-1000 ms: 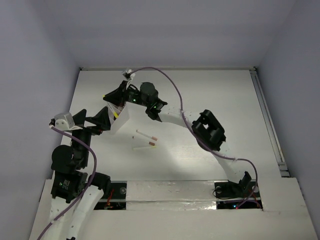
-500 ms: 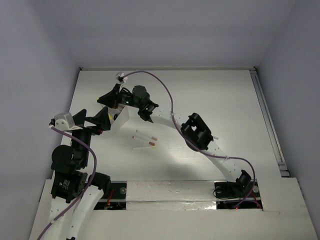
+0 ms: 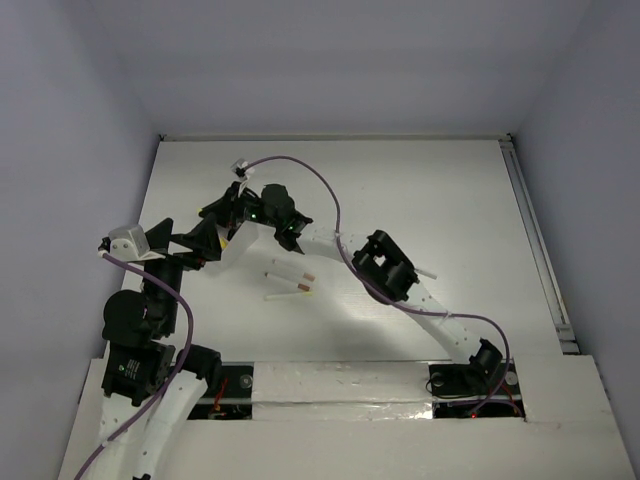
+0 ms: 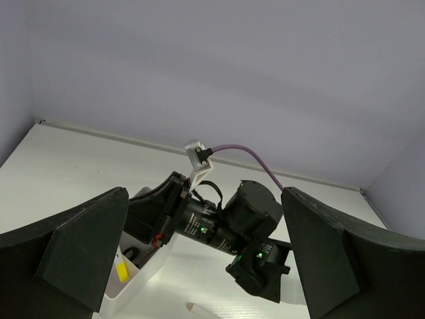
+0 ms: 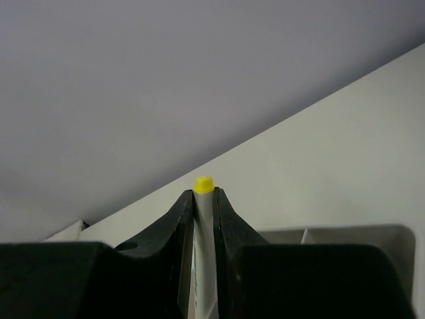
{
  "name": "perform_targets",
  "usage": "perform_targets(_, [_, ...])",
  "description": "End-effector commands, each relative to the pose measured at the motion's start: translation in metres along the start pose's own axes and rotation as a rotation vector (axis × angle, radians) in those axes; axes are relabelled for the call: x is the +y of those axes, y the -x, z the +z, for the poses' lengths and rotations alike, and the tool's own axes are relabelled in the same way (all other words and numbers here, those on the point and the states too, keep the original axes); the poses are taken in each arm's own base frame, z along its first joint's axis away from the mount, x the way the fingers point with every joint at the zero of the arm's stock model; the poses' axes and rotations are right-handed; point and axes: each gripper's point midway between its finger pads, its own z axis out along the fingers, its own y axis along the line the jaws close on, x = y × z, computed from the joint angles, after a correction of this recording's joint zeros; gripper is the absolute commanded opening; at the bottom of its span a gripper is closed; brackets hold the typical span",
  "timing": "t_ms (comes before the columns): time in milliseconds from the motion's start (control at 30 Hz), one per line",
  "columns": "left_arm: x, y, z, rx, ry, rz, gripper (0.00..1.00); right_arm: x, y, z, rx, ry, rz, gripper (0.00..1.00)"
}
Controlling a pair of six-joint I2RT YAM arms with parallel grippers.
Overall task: Sort the stationery into containers
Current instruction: Place the pen in the storage box, then pick up the pen from the center of the board.
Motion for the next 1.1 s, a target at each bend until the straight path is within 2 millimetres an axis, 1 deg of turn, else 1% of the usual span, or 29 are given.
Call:
perform_targets(0, [-0.003,0.012,0.000,-0.051,-0.015,-0.011,0.99,0.023,0.020,0.006,-0.058,0.047,-0.038,0.03])
perform_targets(33, [-0.004,0.012,0.000,-0.050,-0.016,-0.010,0.99,0.022,0.019,0.005,-0.059,0.044,-0.037,0.10])
perform_targets(100, [-0.004,0.013,0.000,-0.053,-0.019,-0.012,0.99,0.025,0.021,0.002,-0.061,0.047,-0.038,0.20])
perform_targets(133, [-0.004,0.013,0.000,-0.051,-0.018,-0.010,0.99,0.027,0.023,0.001,-0.063,0.046,-0.042,0.31])
perform_targets(200, [-0.004,0.013,0.000,-0.054,-0.019,-0.011,0.99,0.028,0.024,0.000,-0.056,0.045,-0.051,0.40])
perform_targets(233, [-0.004,0.014,0.000,-0.056,-0.019,-0.013,0.99,0.032,0.029,0.000,-0.056,0.052,-0.056,0.46])
perform_targets(267, [-0.004,0.013,0.000,-0.055,-0.018,-0.011,0.99,0.034,0.032,-0.001,-0.057,0.054,-0.061,0.50])
perform_targets(300, [-0.004,0.013,0.000,-0.055,-0.018,-0.011,0.99,0.036,0.035,-0.002,-0.059,0.055,-0.069,0.53])
perform_targets(333, [-0.004,0.013,0.000,-0.055,-0.018,-0.012,0.99,0.049,0.042,-0.001,-0.065,0.071,-0.075,0.55])
perform_targets(367, [-0.004,0.014,0.000,-0.055,-0.016,-0.011,0.99,0.049,0.042,-0.002,-0.061,0.068,-0.078,0.60])
perform_targets(433, [-0.001,0.014,0.000,-0.057,-0.006,-0.007,0.99,0.054,0.049,-0.004,-0.063,0.068,-0.094,0.61])
perform_targets(533, [-0.001,0.013,0.001,-0.055,-0.002,-0.008,0.99,0.069,0.067,-0.010,-0.067,0.080,-0.108,0.61])
perform_targets(567, [-0.001,0.013,0.001,-0.055,-0.002,-0.008,0.99,0.082,0.086,-0.012,-0.086,0.092,-0.122,0.62])
perform_targets(600, [-0.001,0.013,0.001,-0.054,-0.002,-0.009,0.99,0.082,0.083,-0.016,-0.064,0.080,-0.126,0.64])
perform_targets(633, [-0.001,0.011,0.002,-0.046,-0.002,-0.007,0.99,0.086,0.087,-0.020,-0.059,0.079,-0.127,0.70])
perform_targets(667, [-0.001,0.009,0.003,-0.043,-0.001,-0.006,0.99,0.090,0.089,-0.023,-0.046,0.078,-0.131,0.86])
perform_targets(700, [-0.001,0.009,0.003,-0.040,0.000,-0.006,0.99,0.095,0.094,-0.031,-0.017,0.058,-0.129,0.99])
perform_targets(767, [-0.001,0.008,0.003,-0.037,-0.001,-0.005,0.99,0.097,0.093,-0.043,0.019,0.029,-0.154,1.00])
perform_targets(800, [-0.001,0.008,0.003,-0.038,-0.003,-0.005,0.99,0.095,0.088,-0.051,0.050,-0.004,-0.152,1.00])
perform_targets(867, [-0.001,0.007,0.003,-0.034,-0.005,-0.004,0.99,0.091,0.074,-0.089,0.106,-0.095,-0.163,1.00])
perform_targets(900, [-0.001,0.007,0.003,-0.034,-0.005,-0.004,0.99,0.087,0.072,-0.090,0.116,-0.113,-0.164,1.00])
perform_targets(933, [-0.002,0.006,0.003,-0.031,-0.010,-0.004,0.99,0.082,0.067,-0.111,0.147,-0.147,-0.151,1.00])
perform_targets(1000, [-0.003,0.004,0.004,-0.025,-0.015,-0.003,0.99,0.081,0.052,-0.131,0.208,-0.164,-0.123,0.87])
perform_targets(1033, [-0.004,0.004,0.004,-0.021,-0.020,-0.004,0.99,0.075,0.050,-0.143,0.220,-0.192,-0.120,0.73])
perform_targets(1067, [-0.005,0.003,0.005,-0.017,-0.024,-0.003,0.99,0.068,0.045,-0.162,0.235,-0.249,-0.114,0.49])
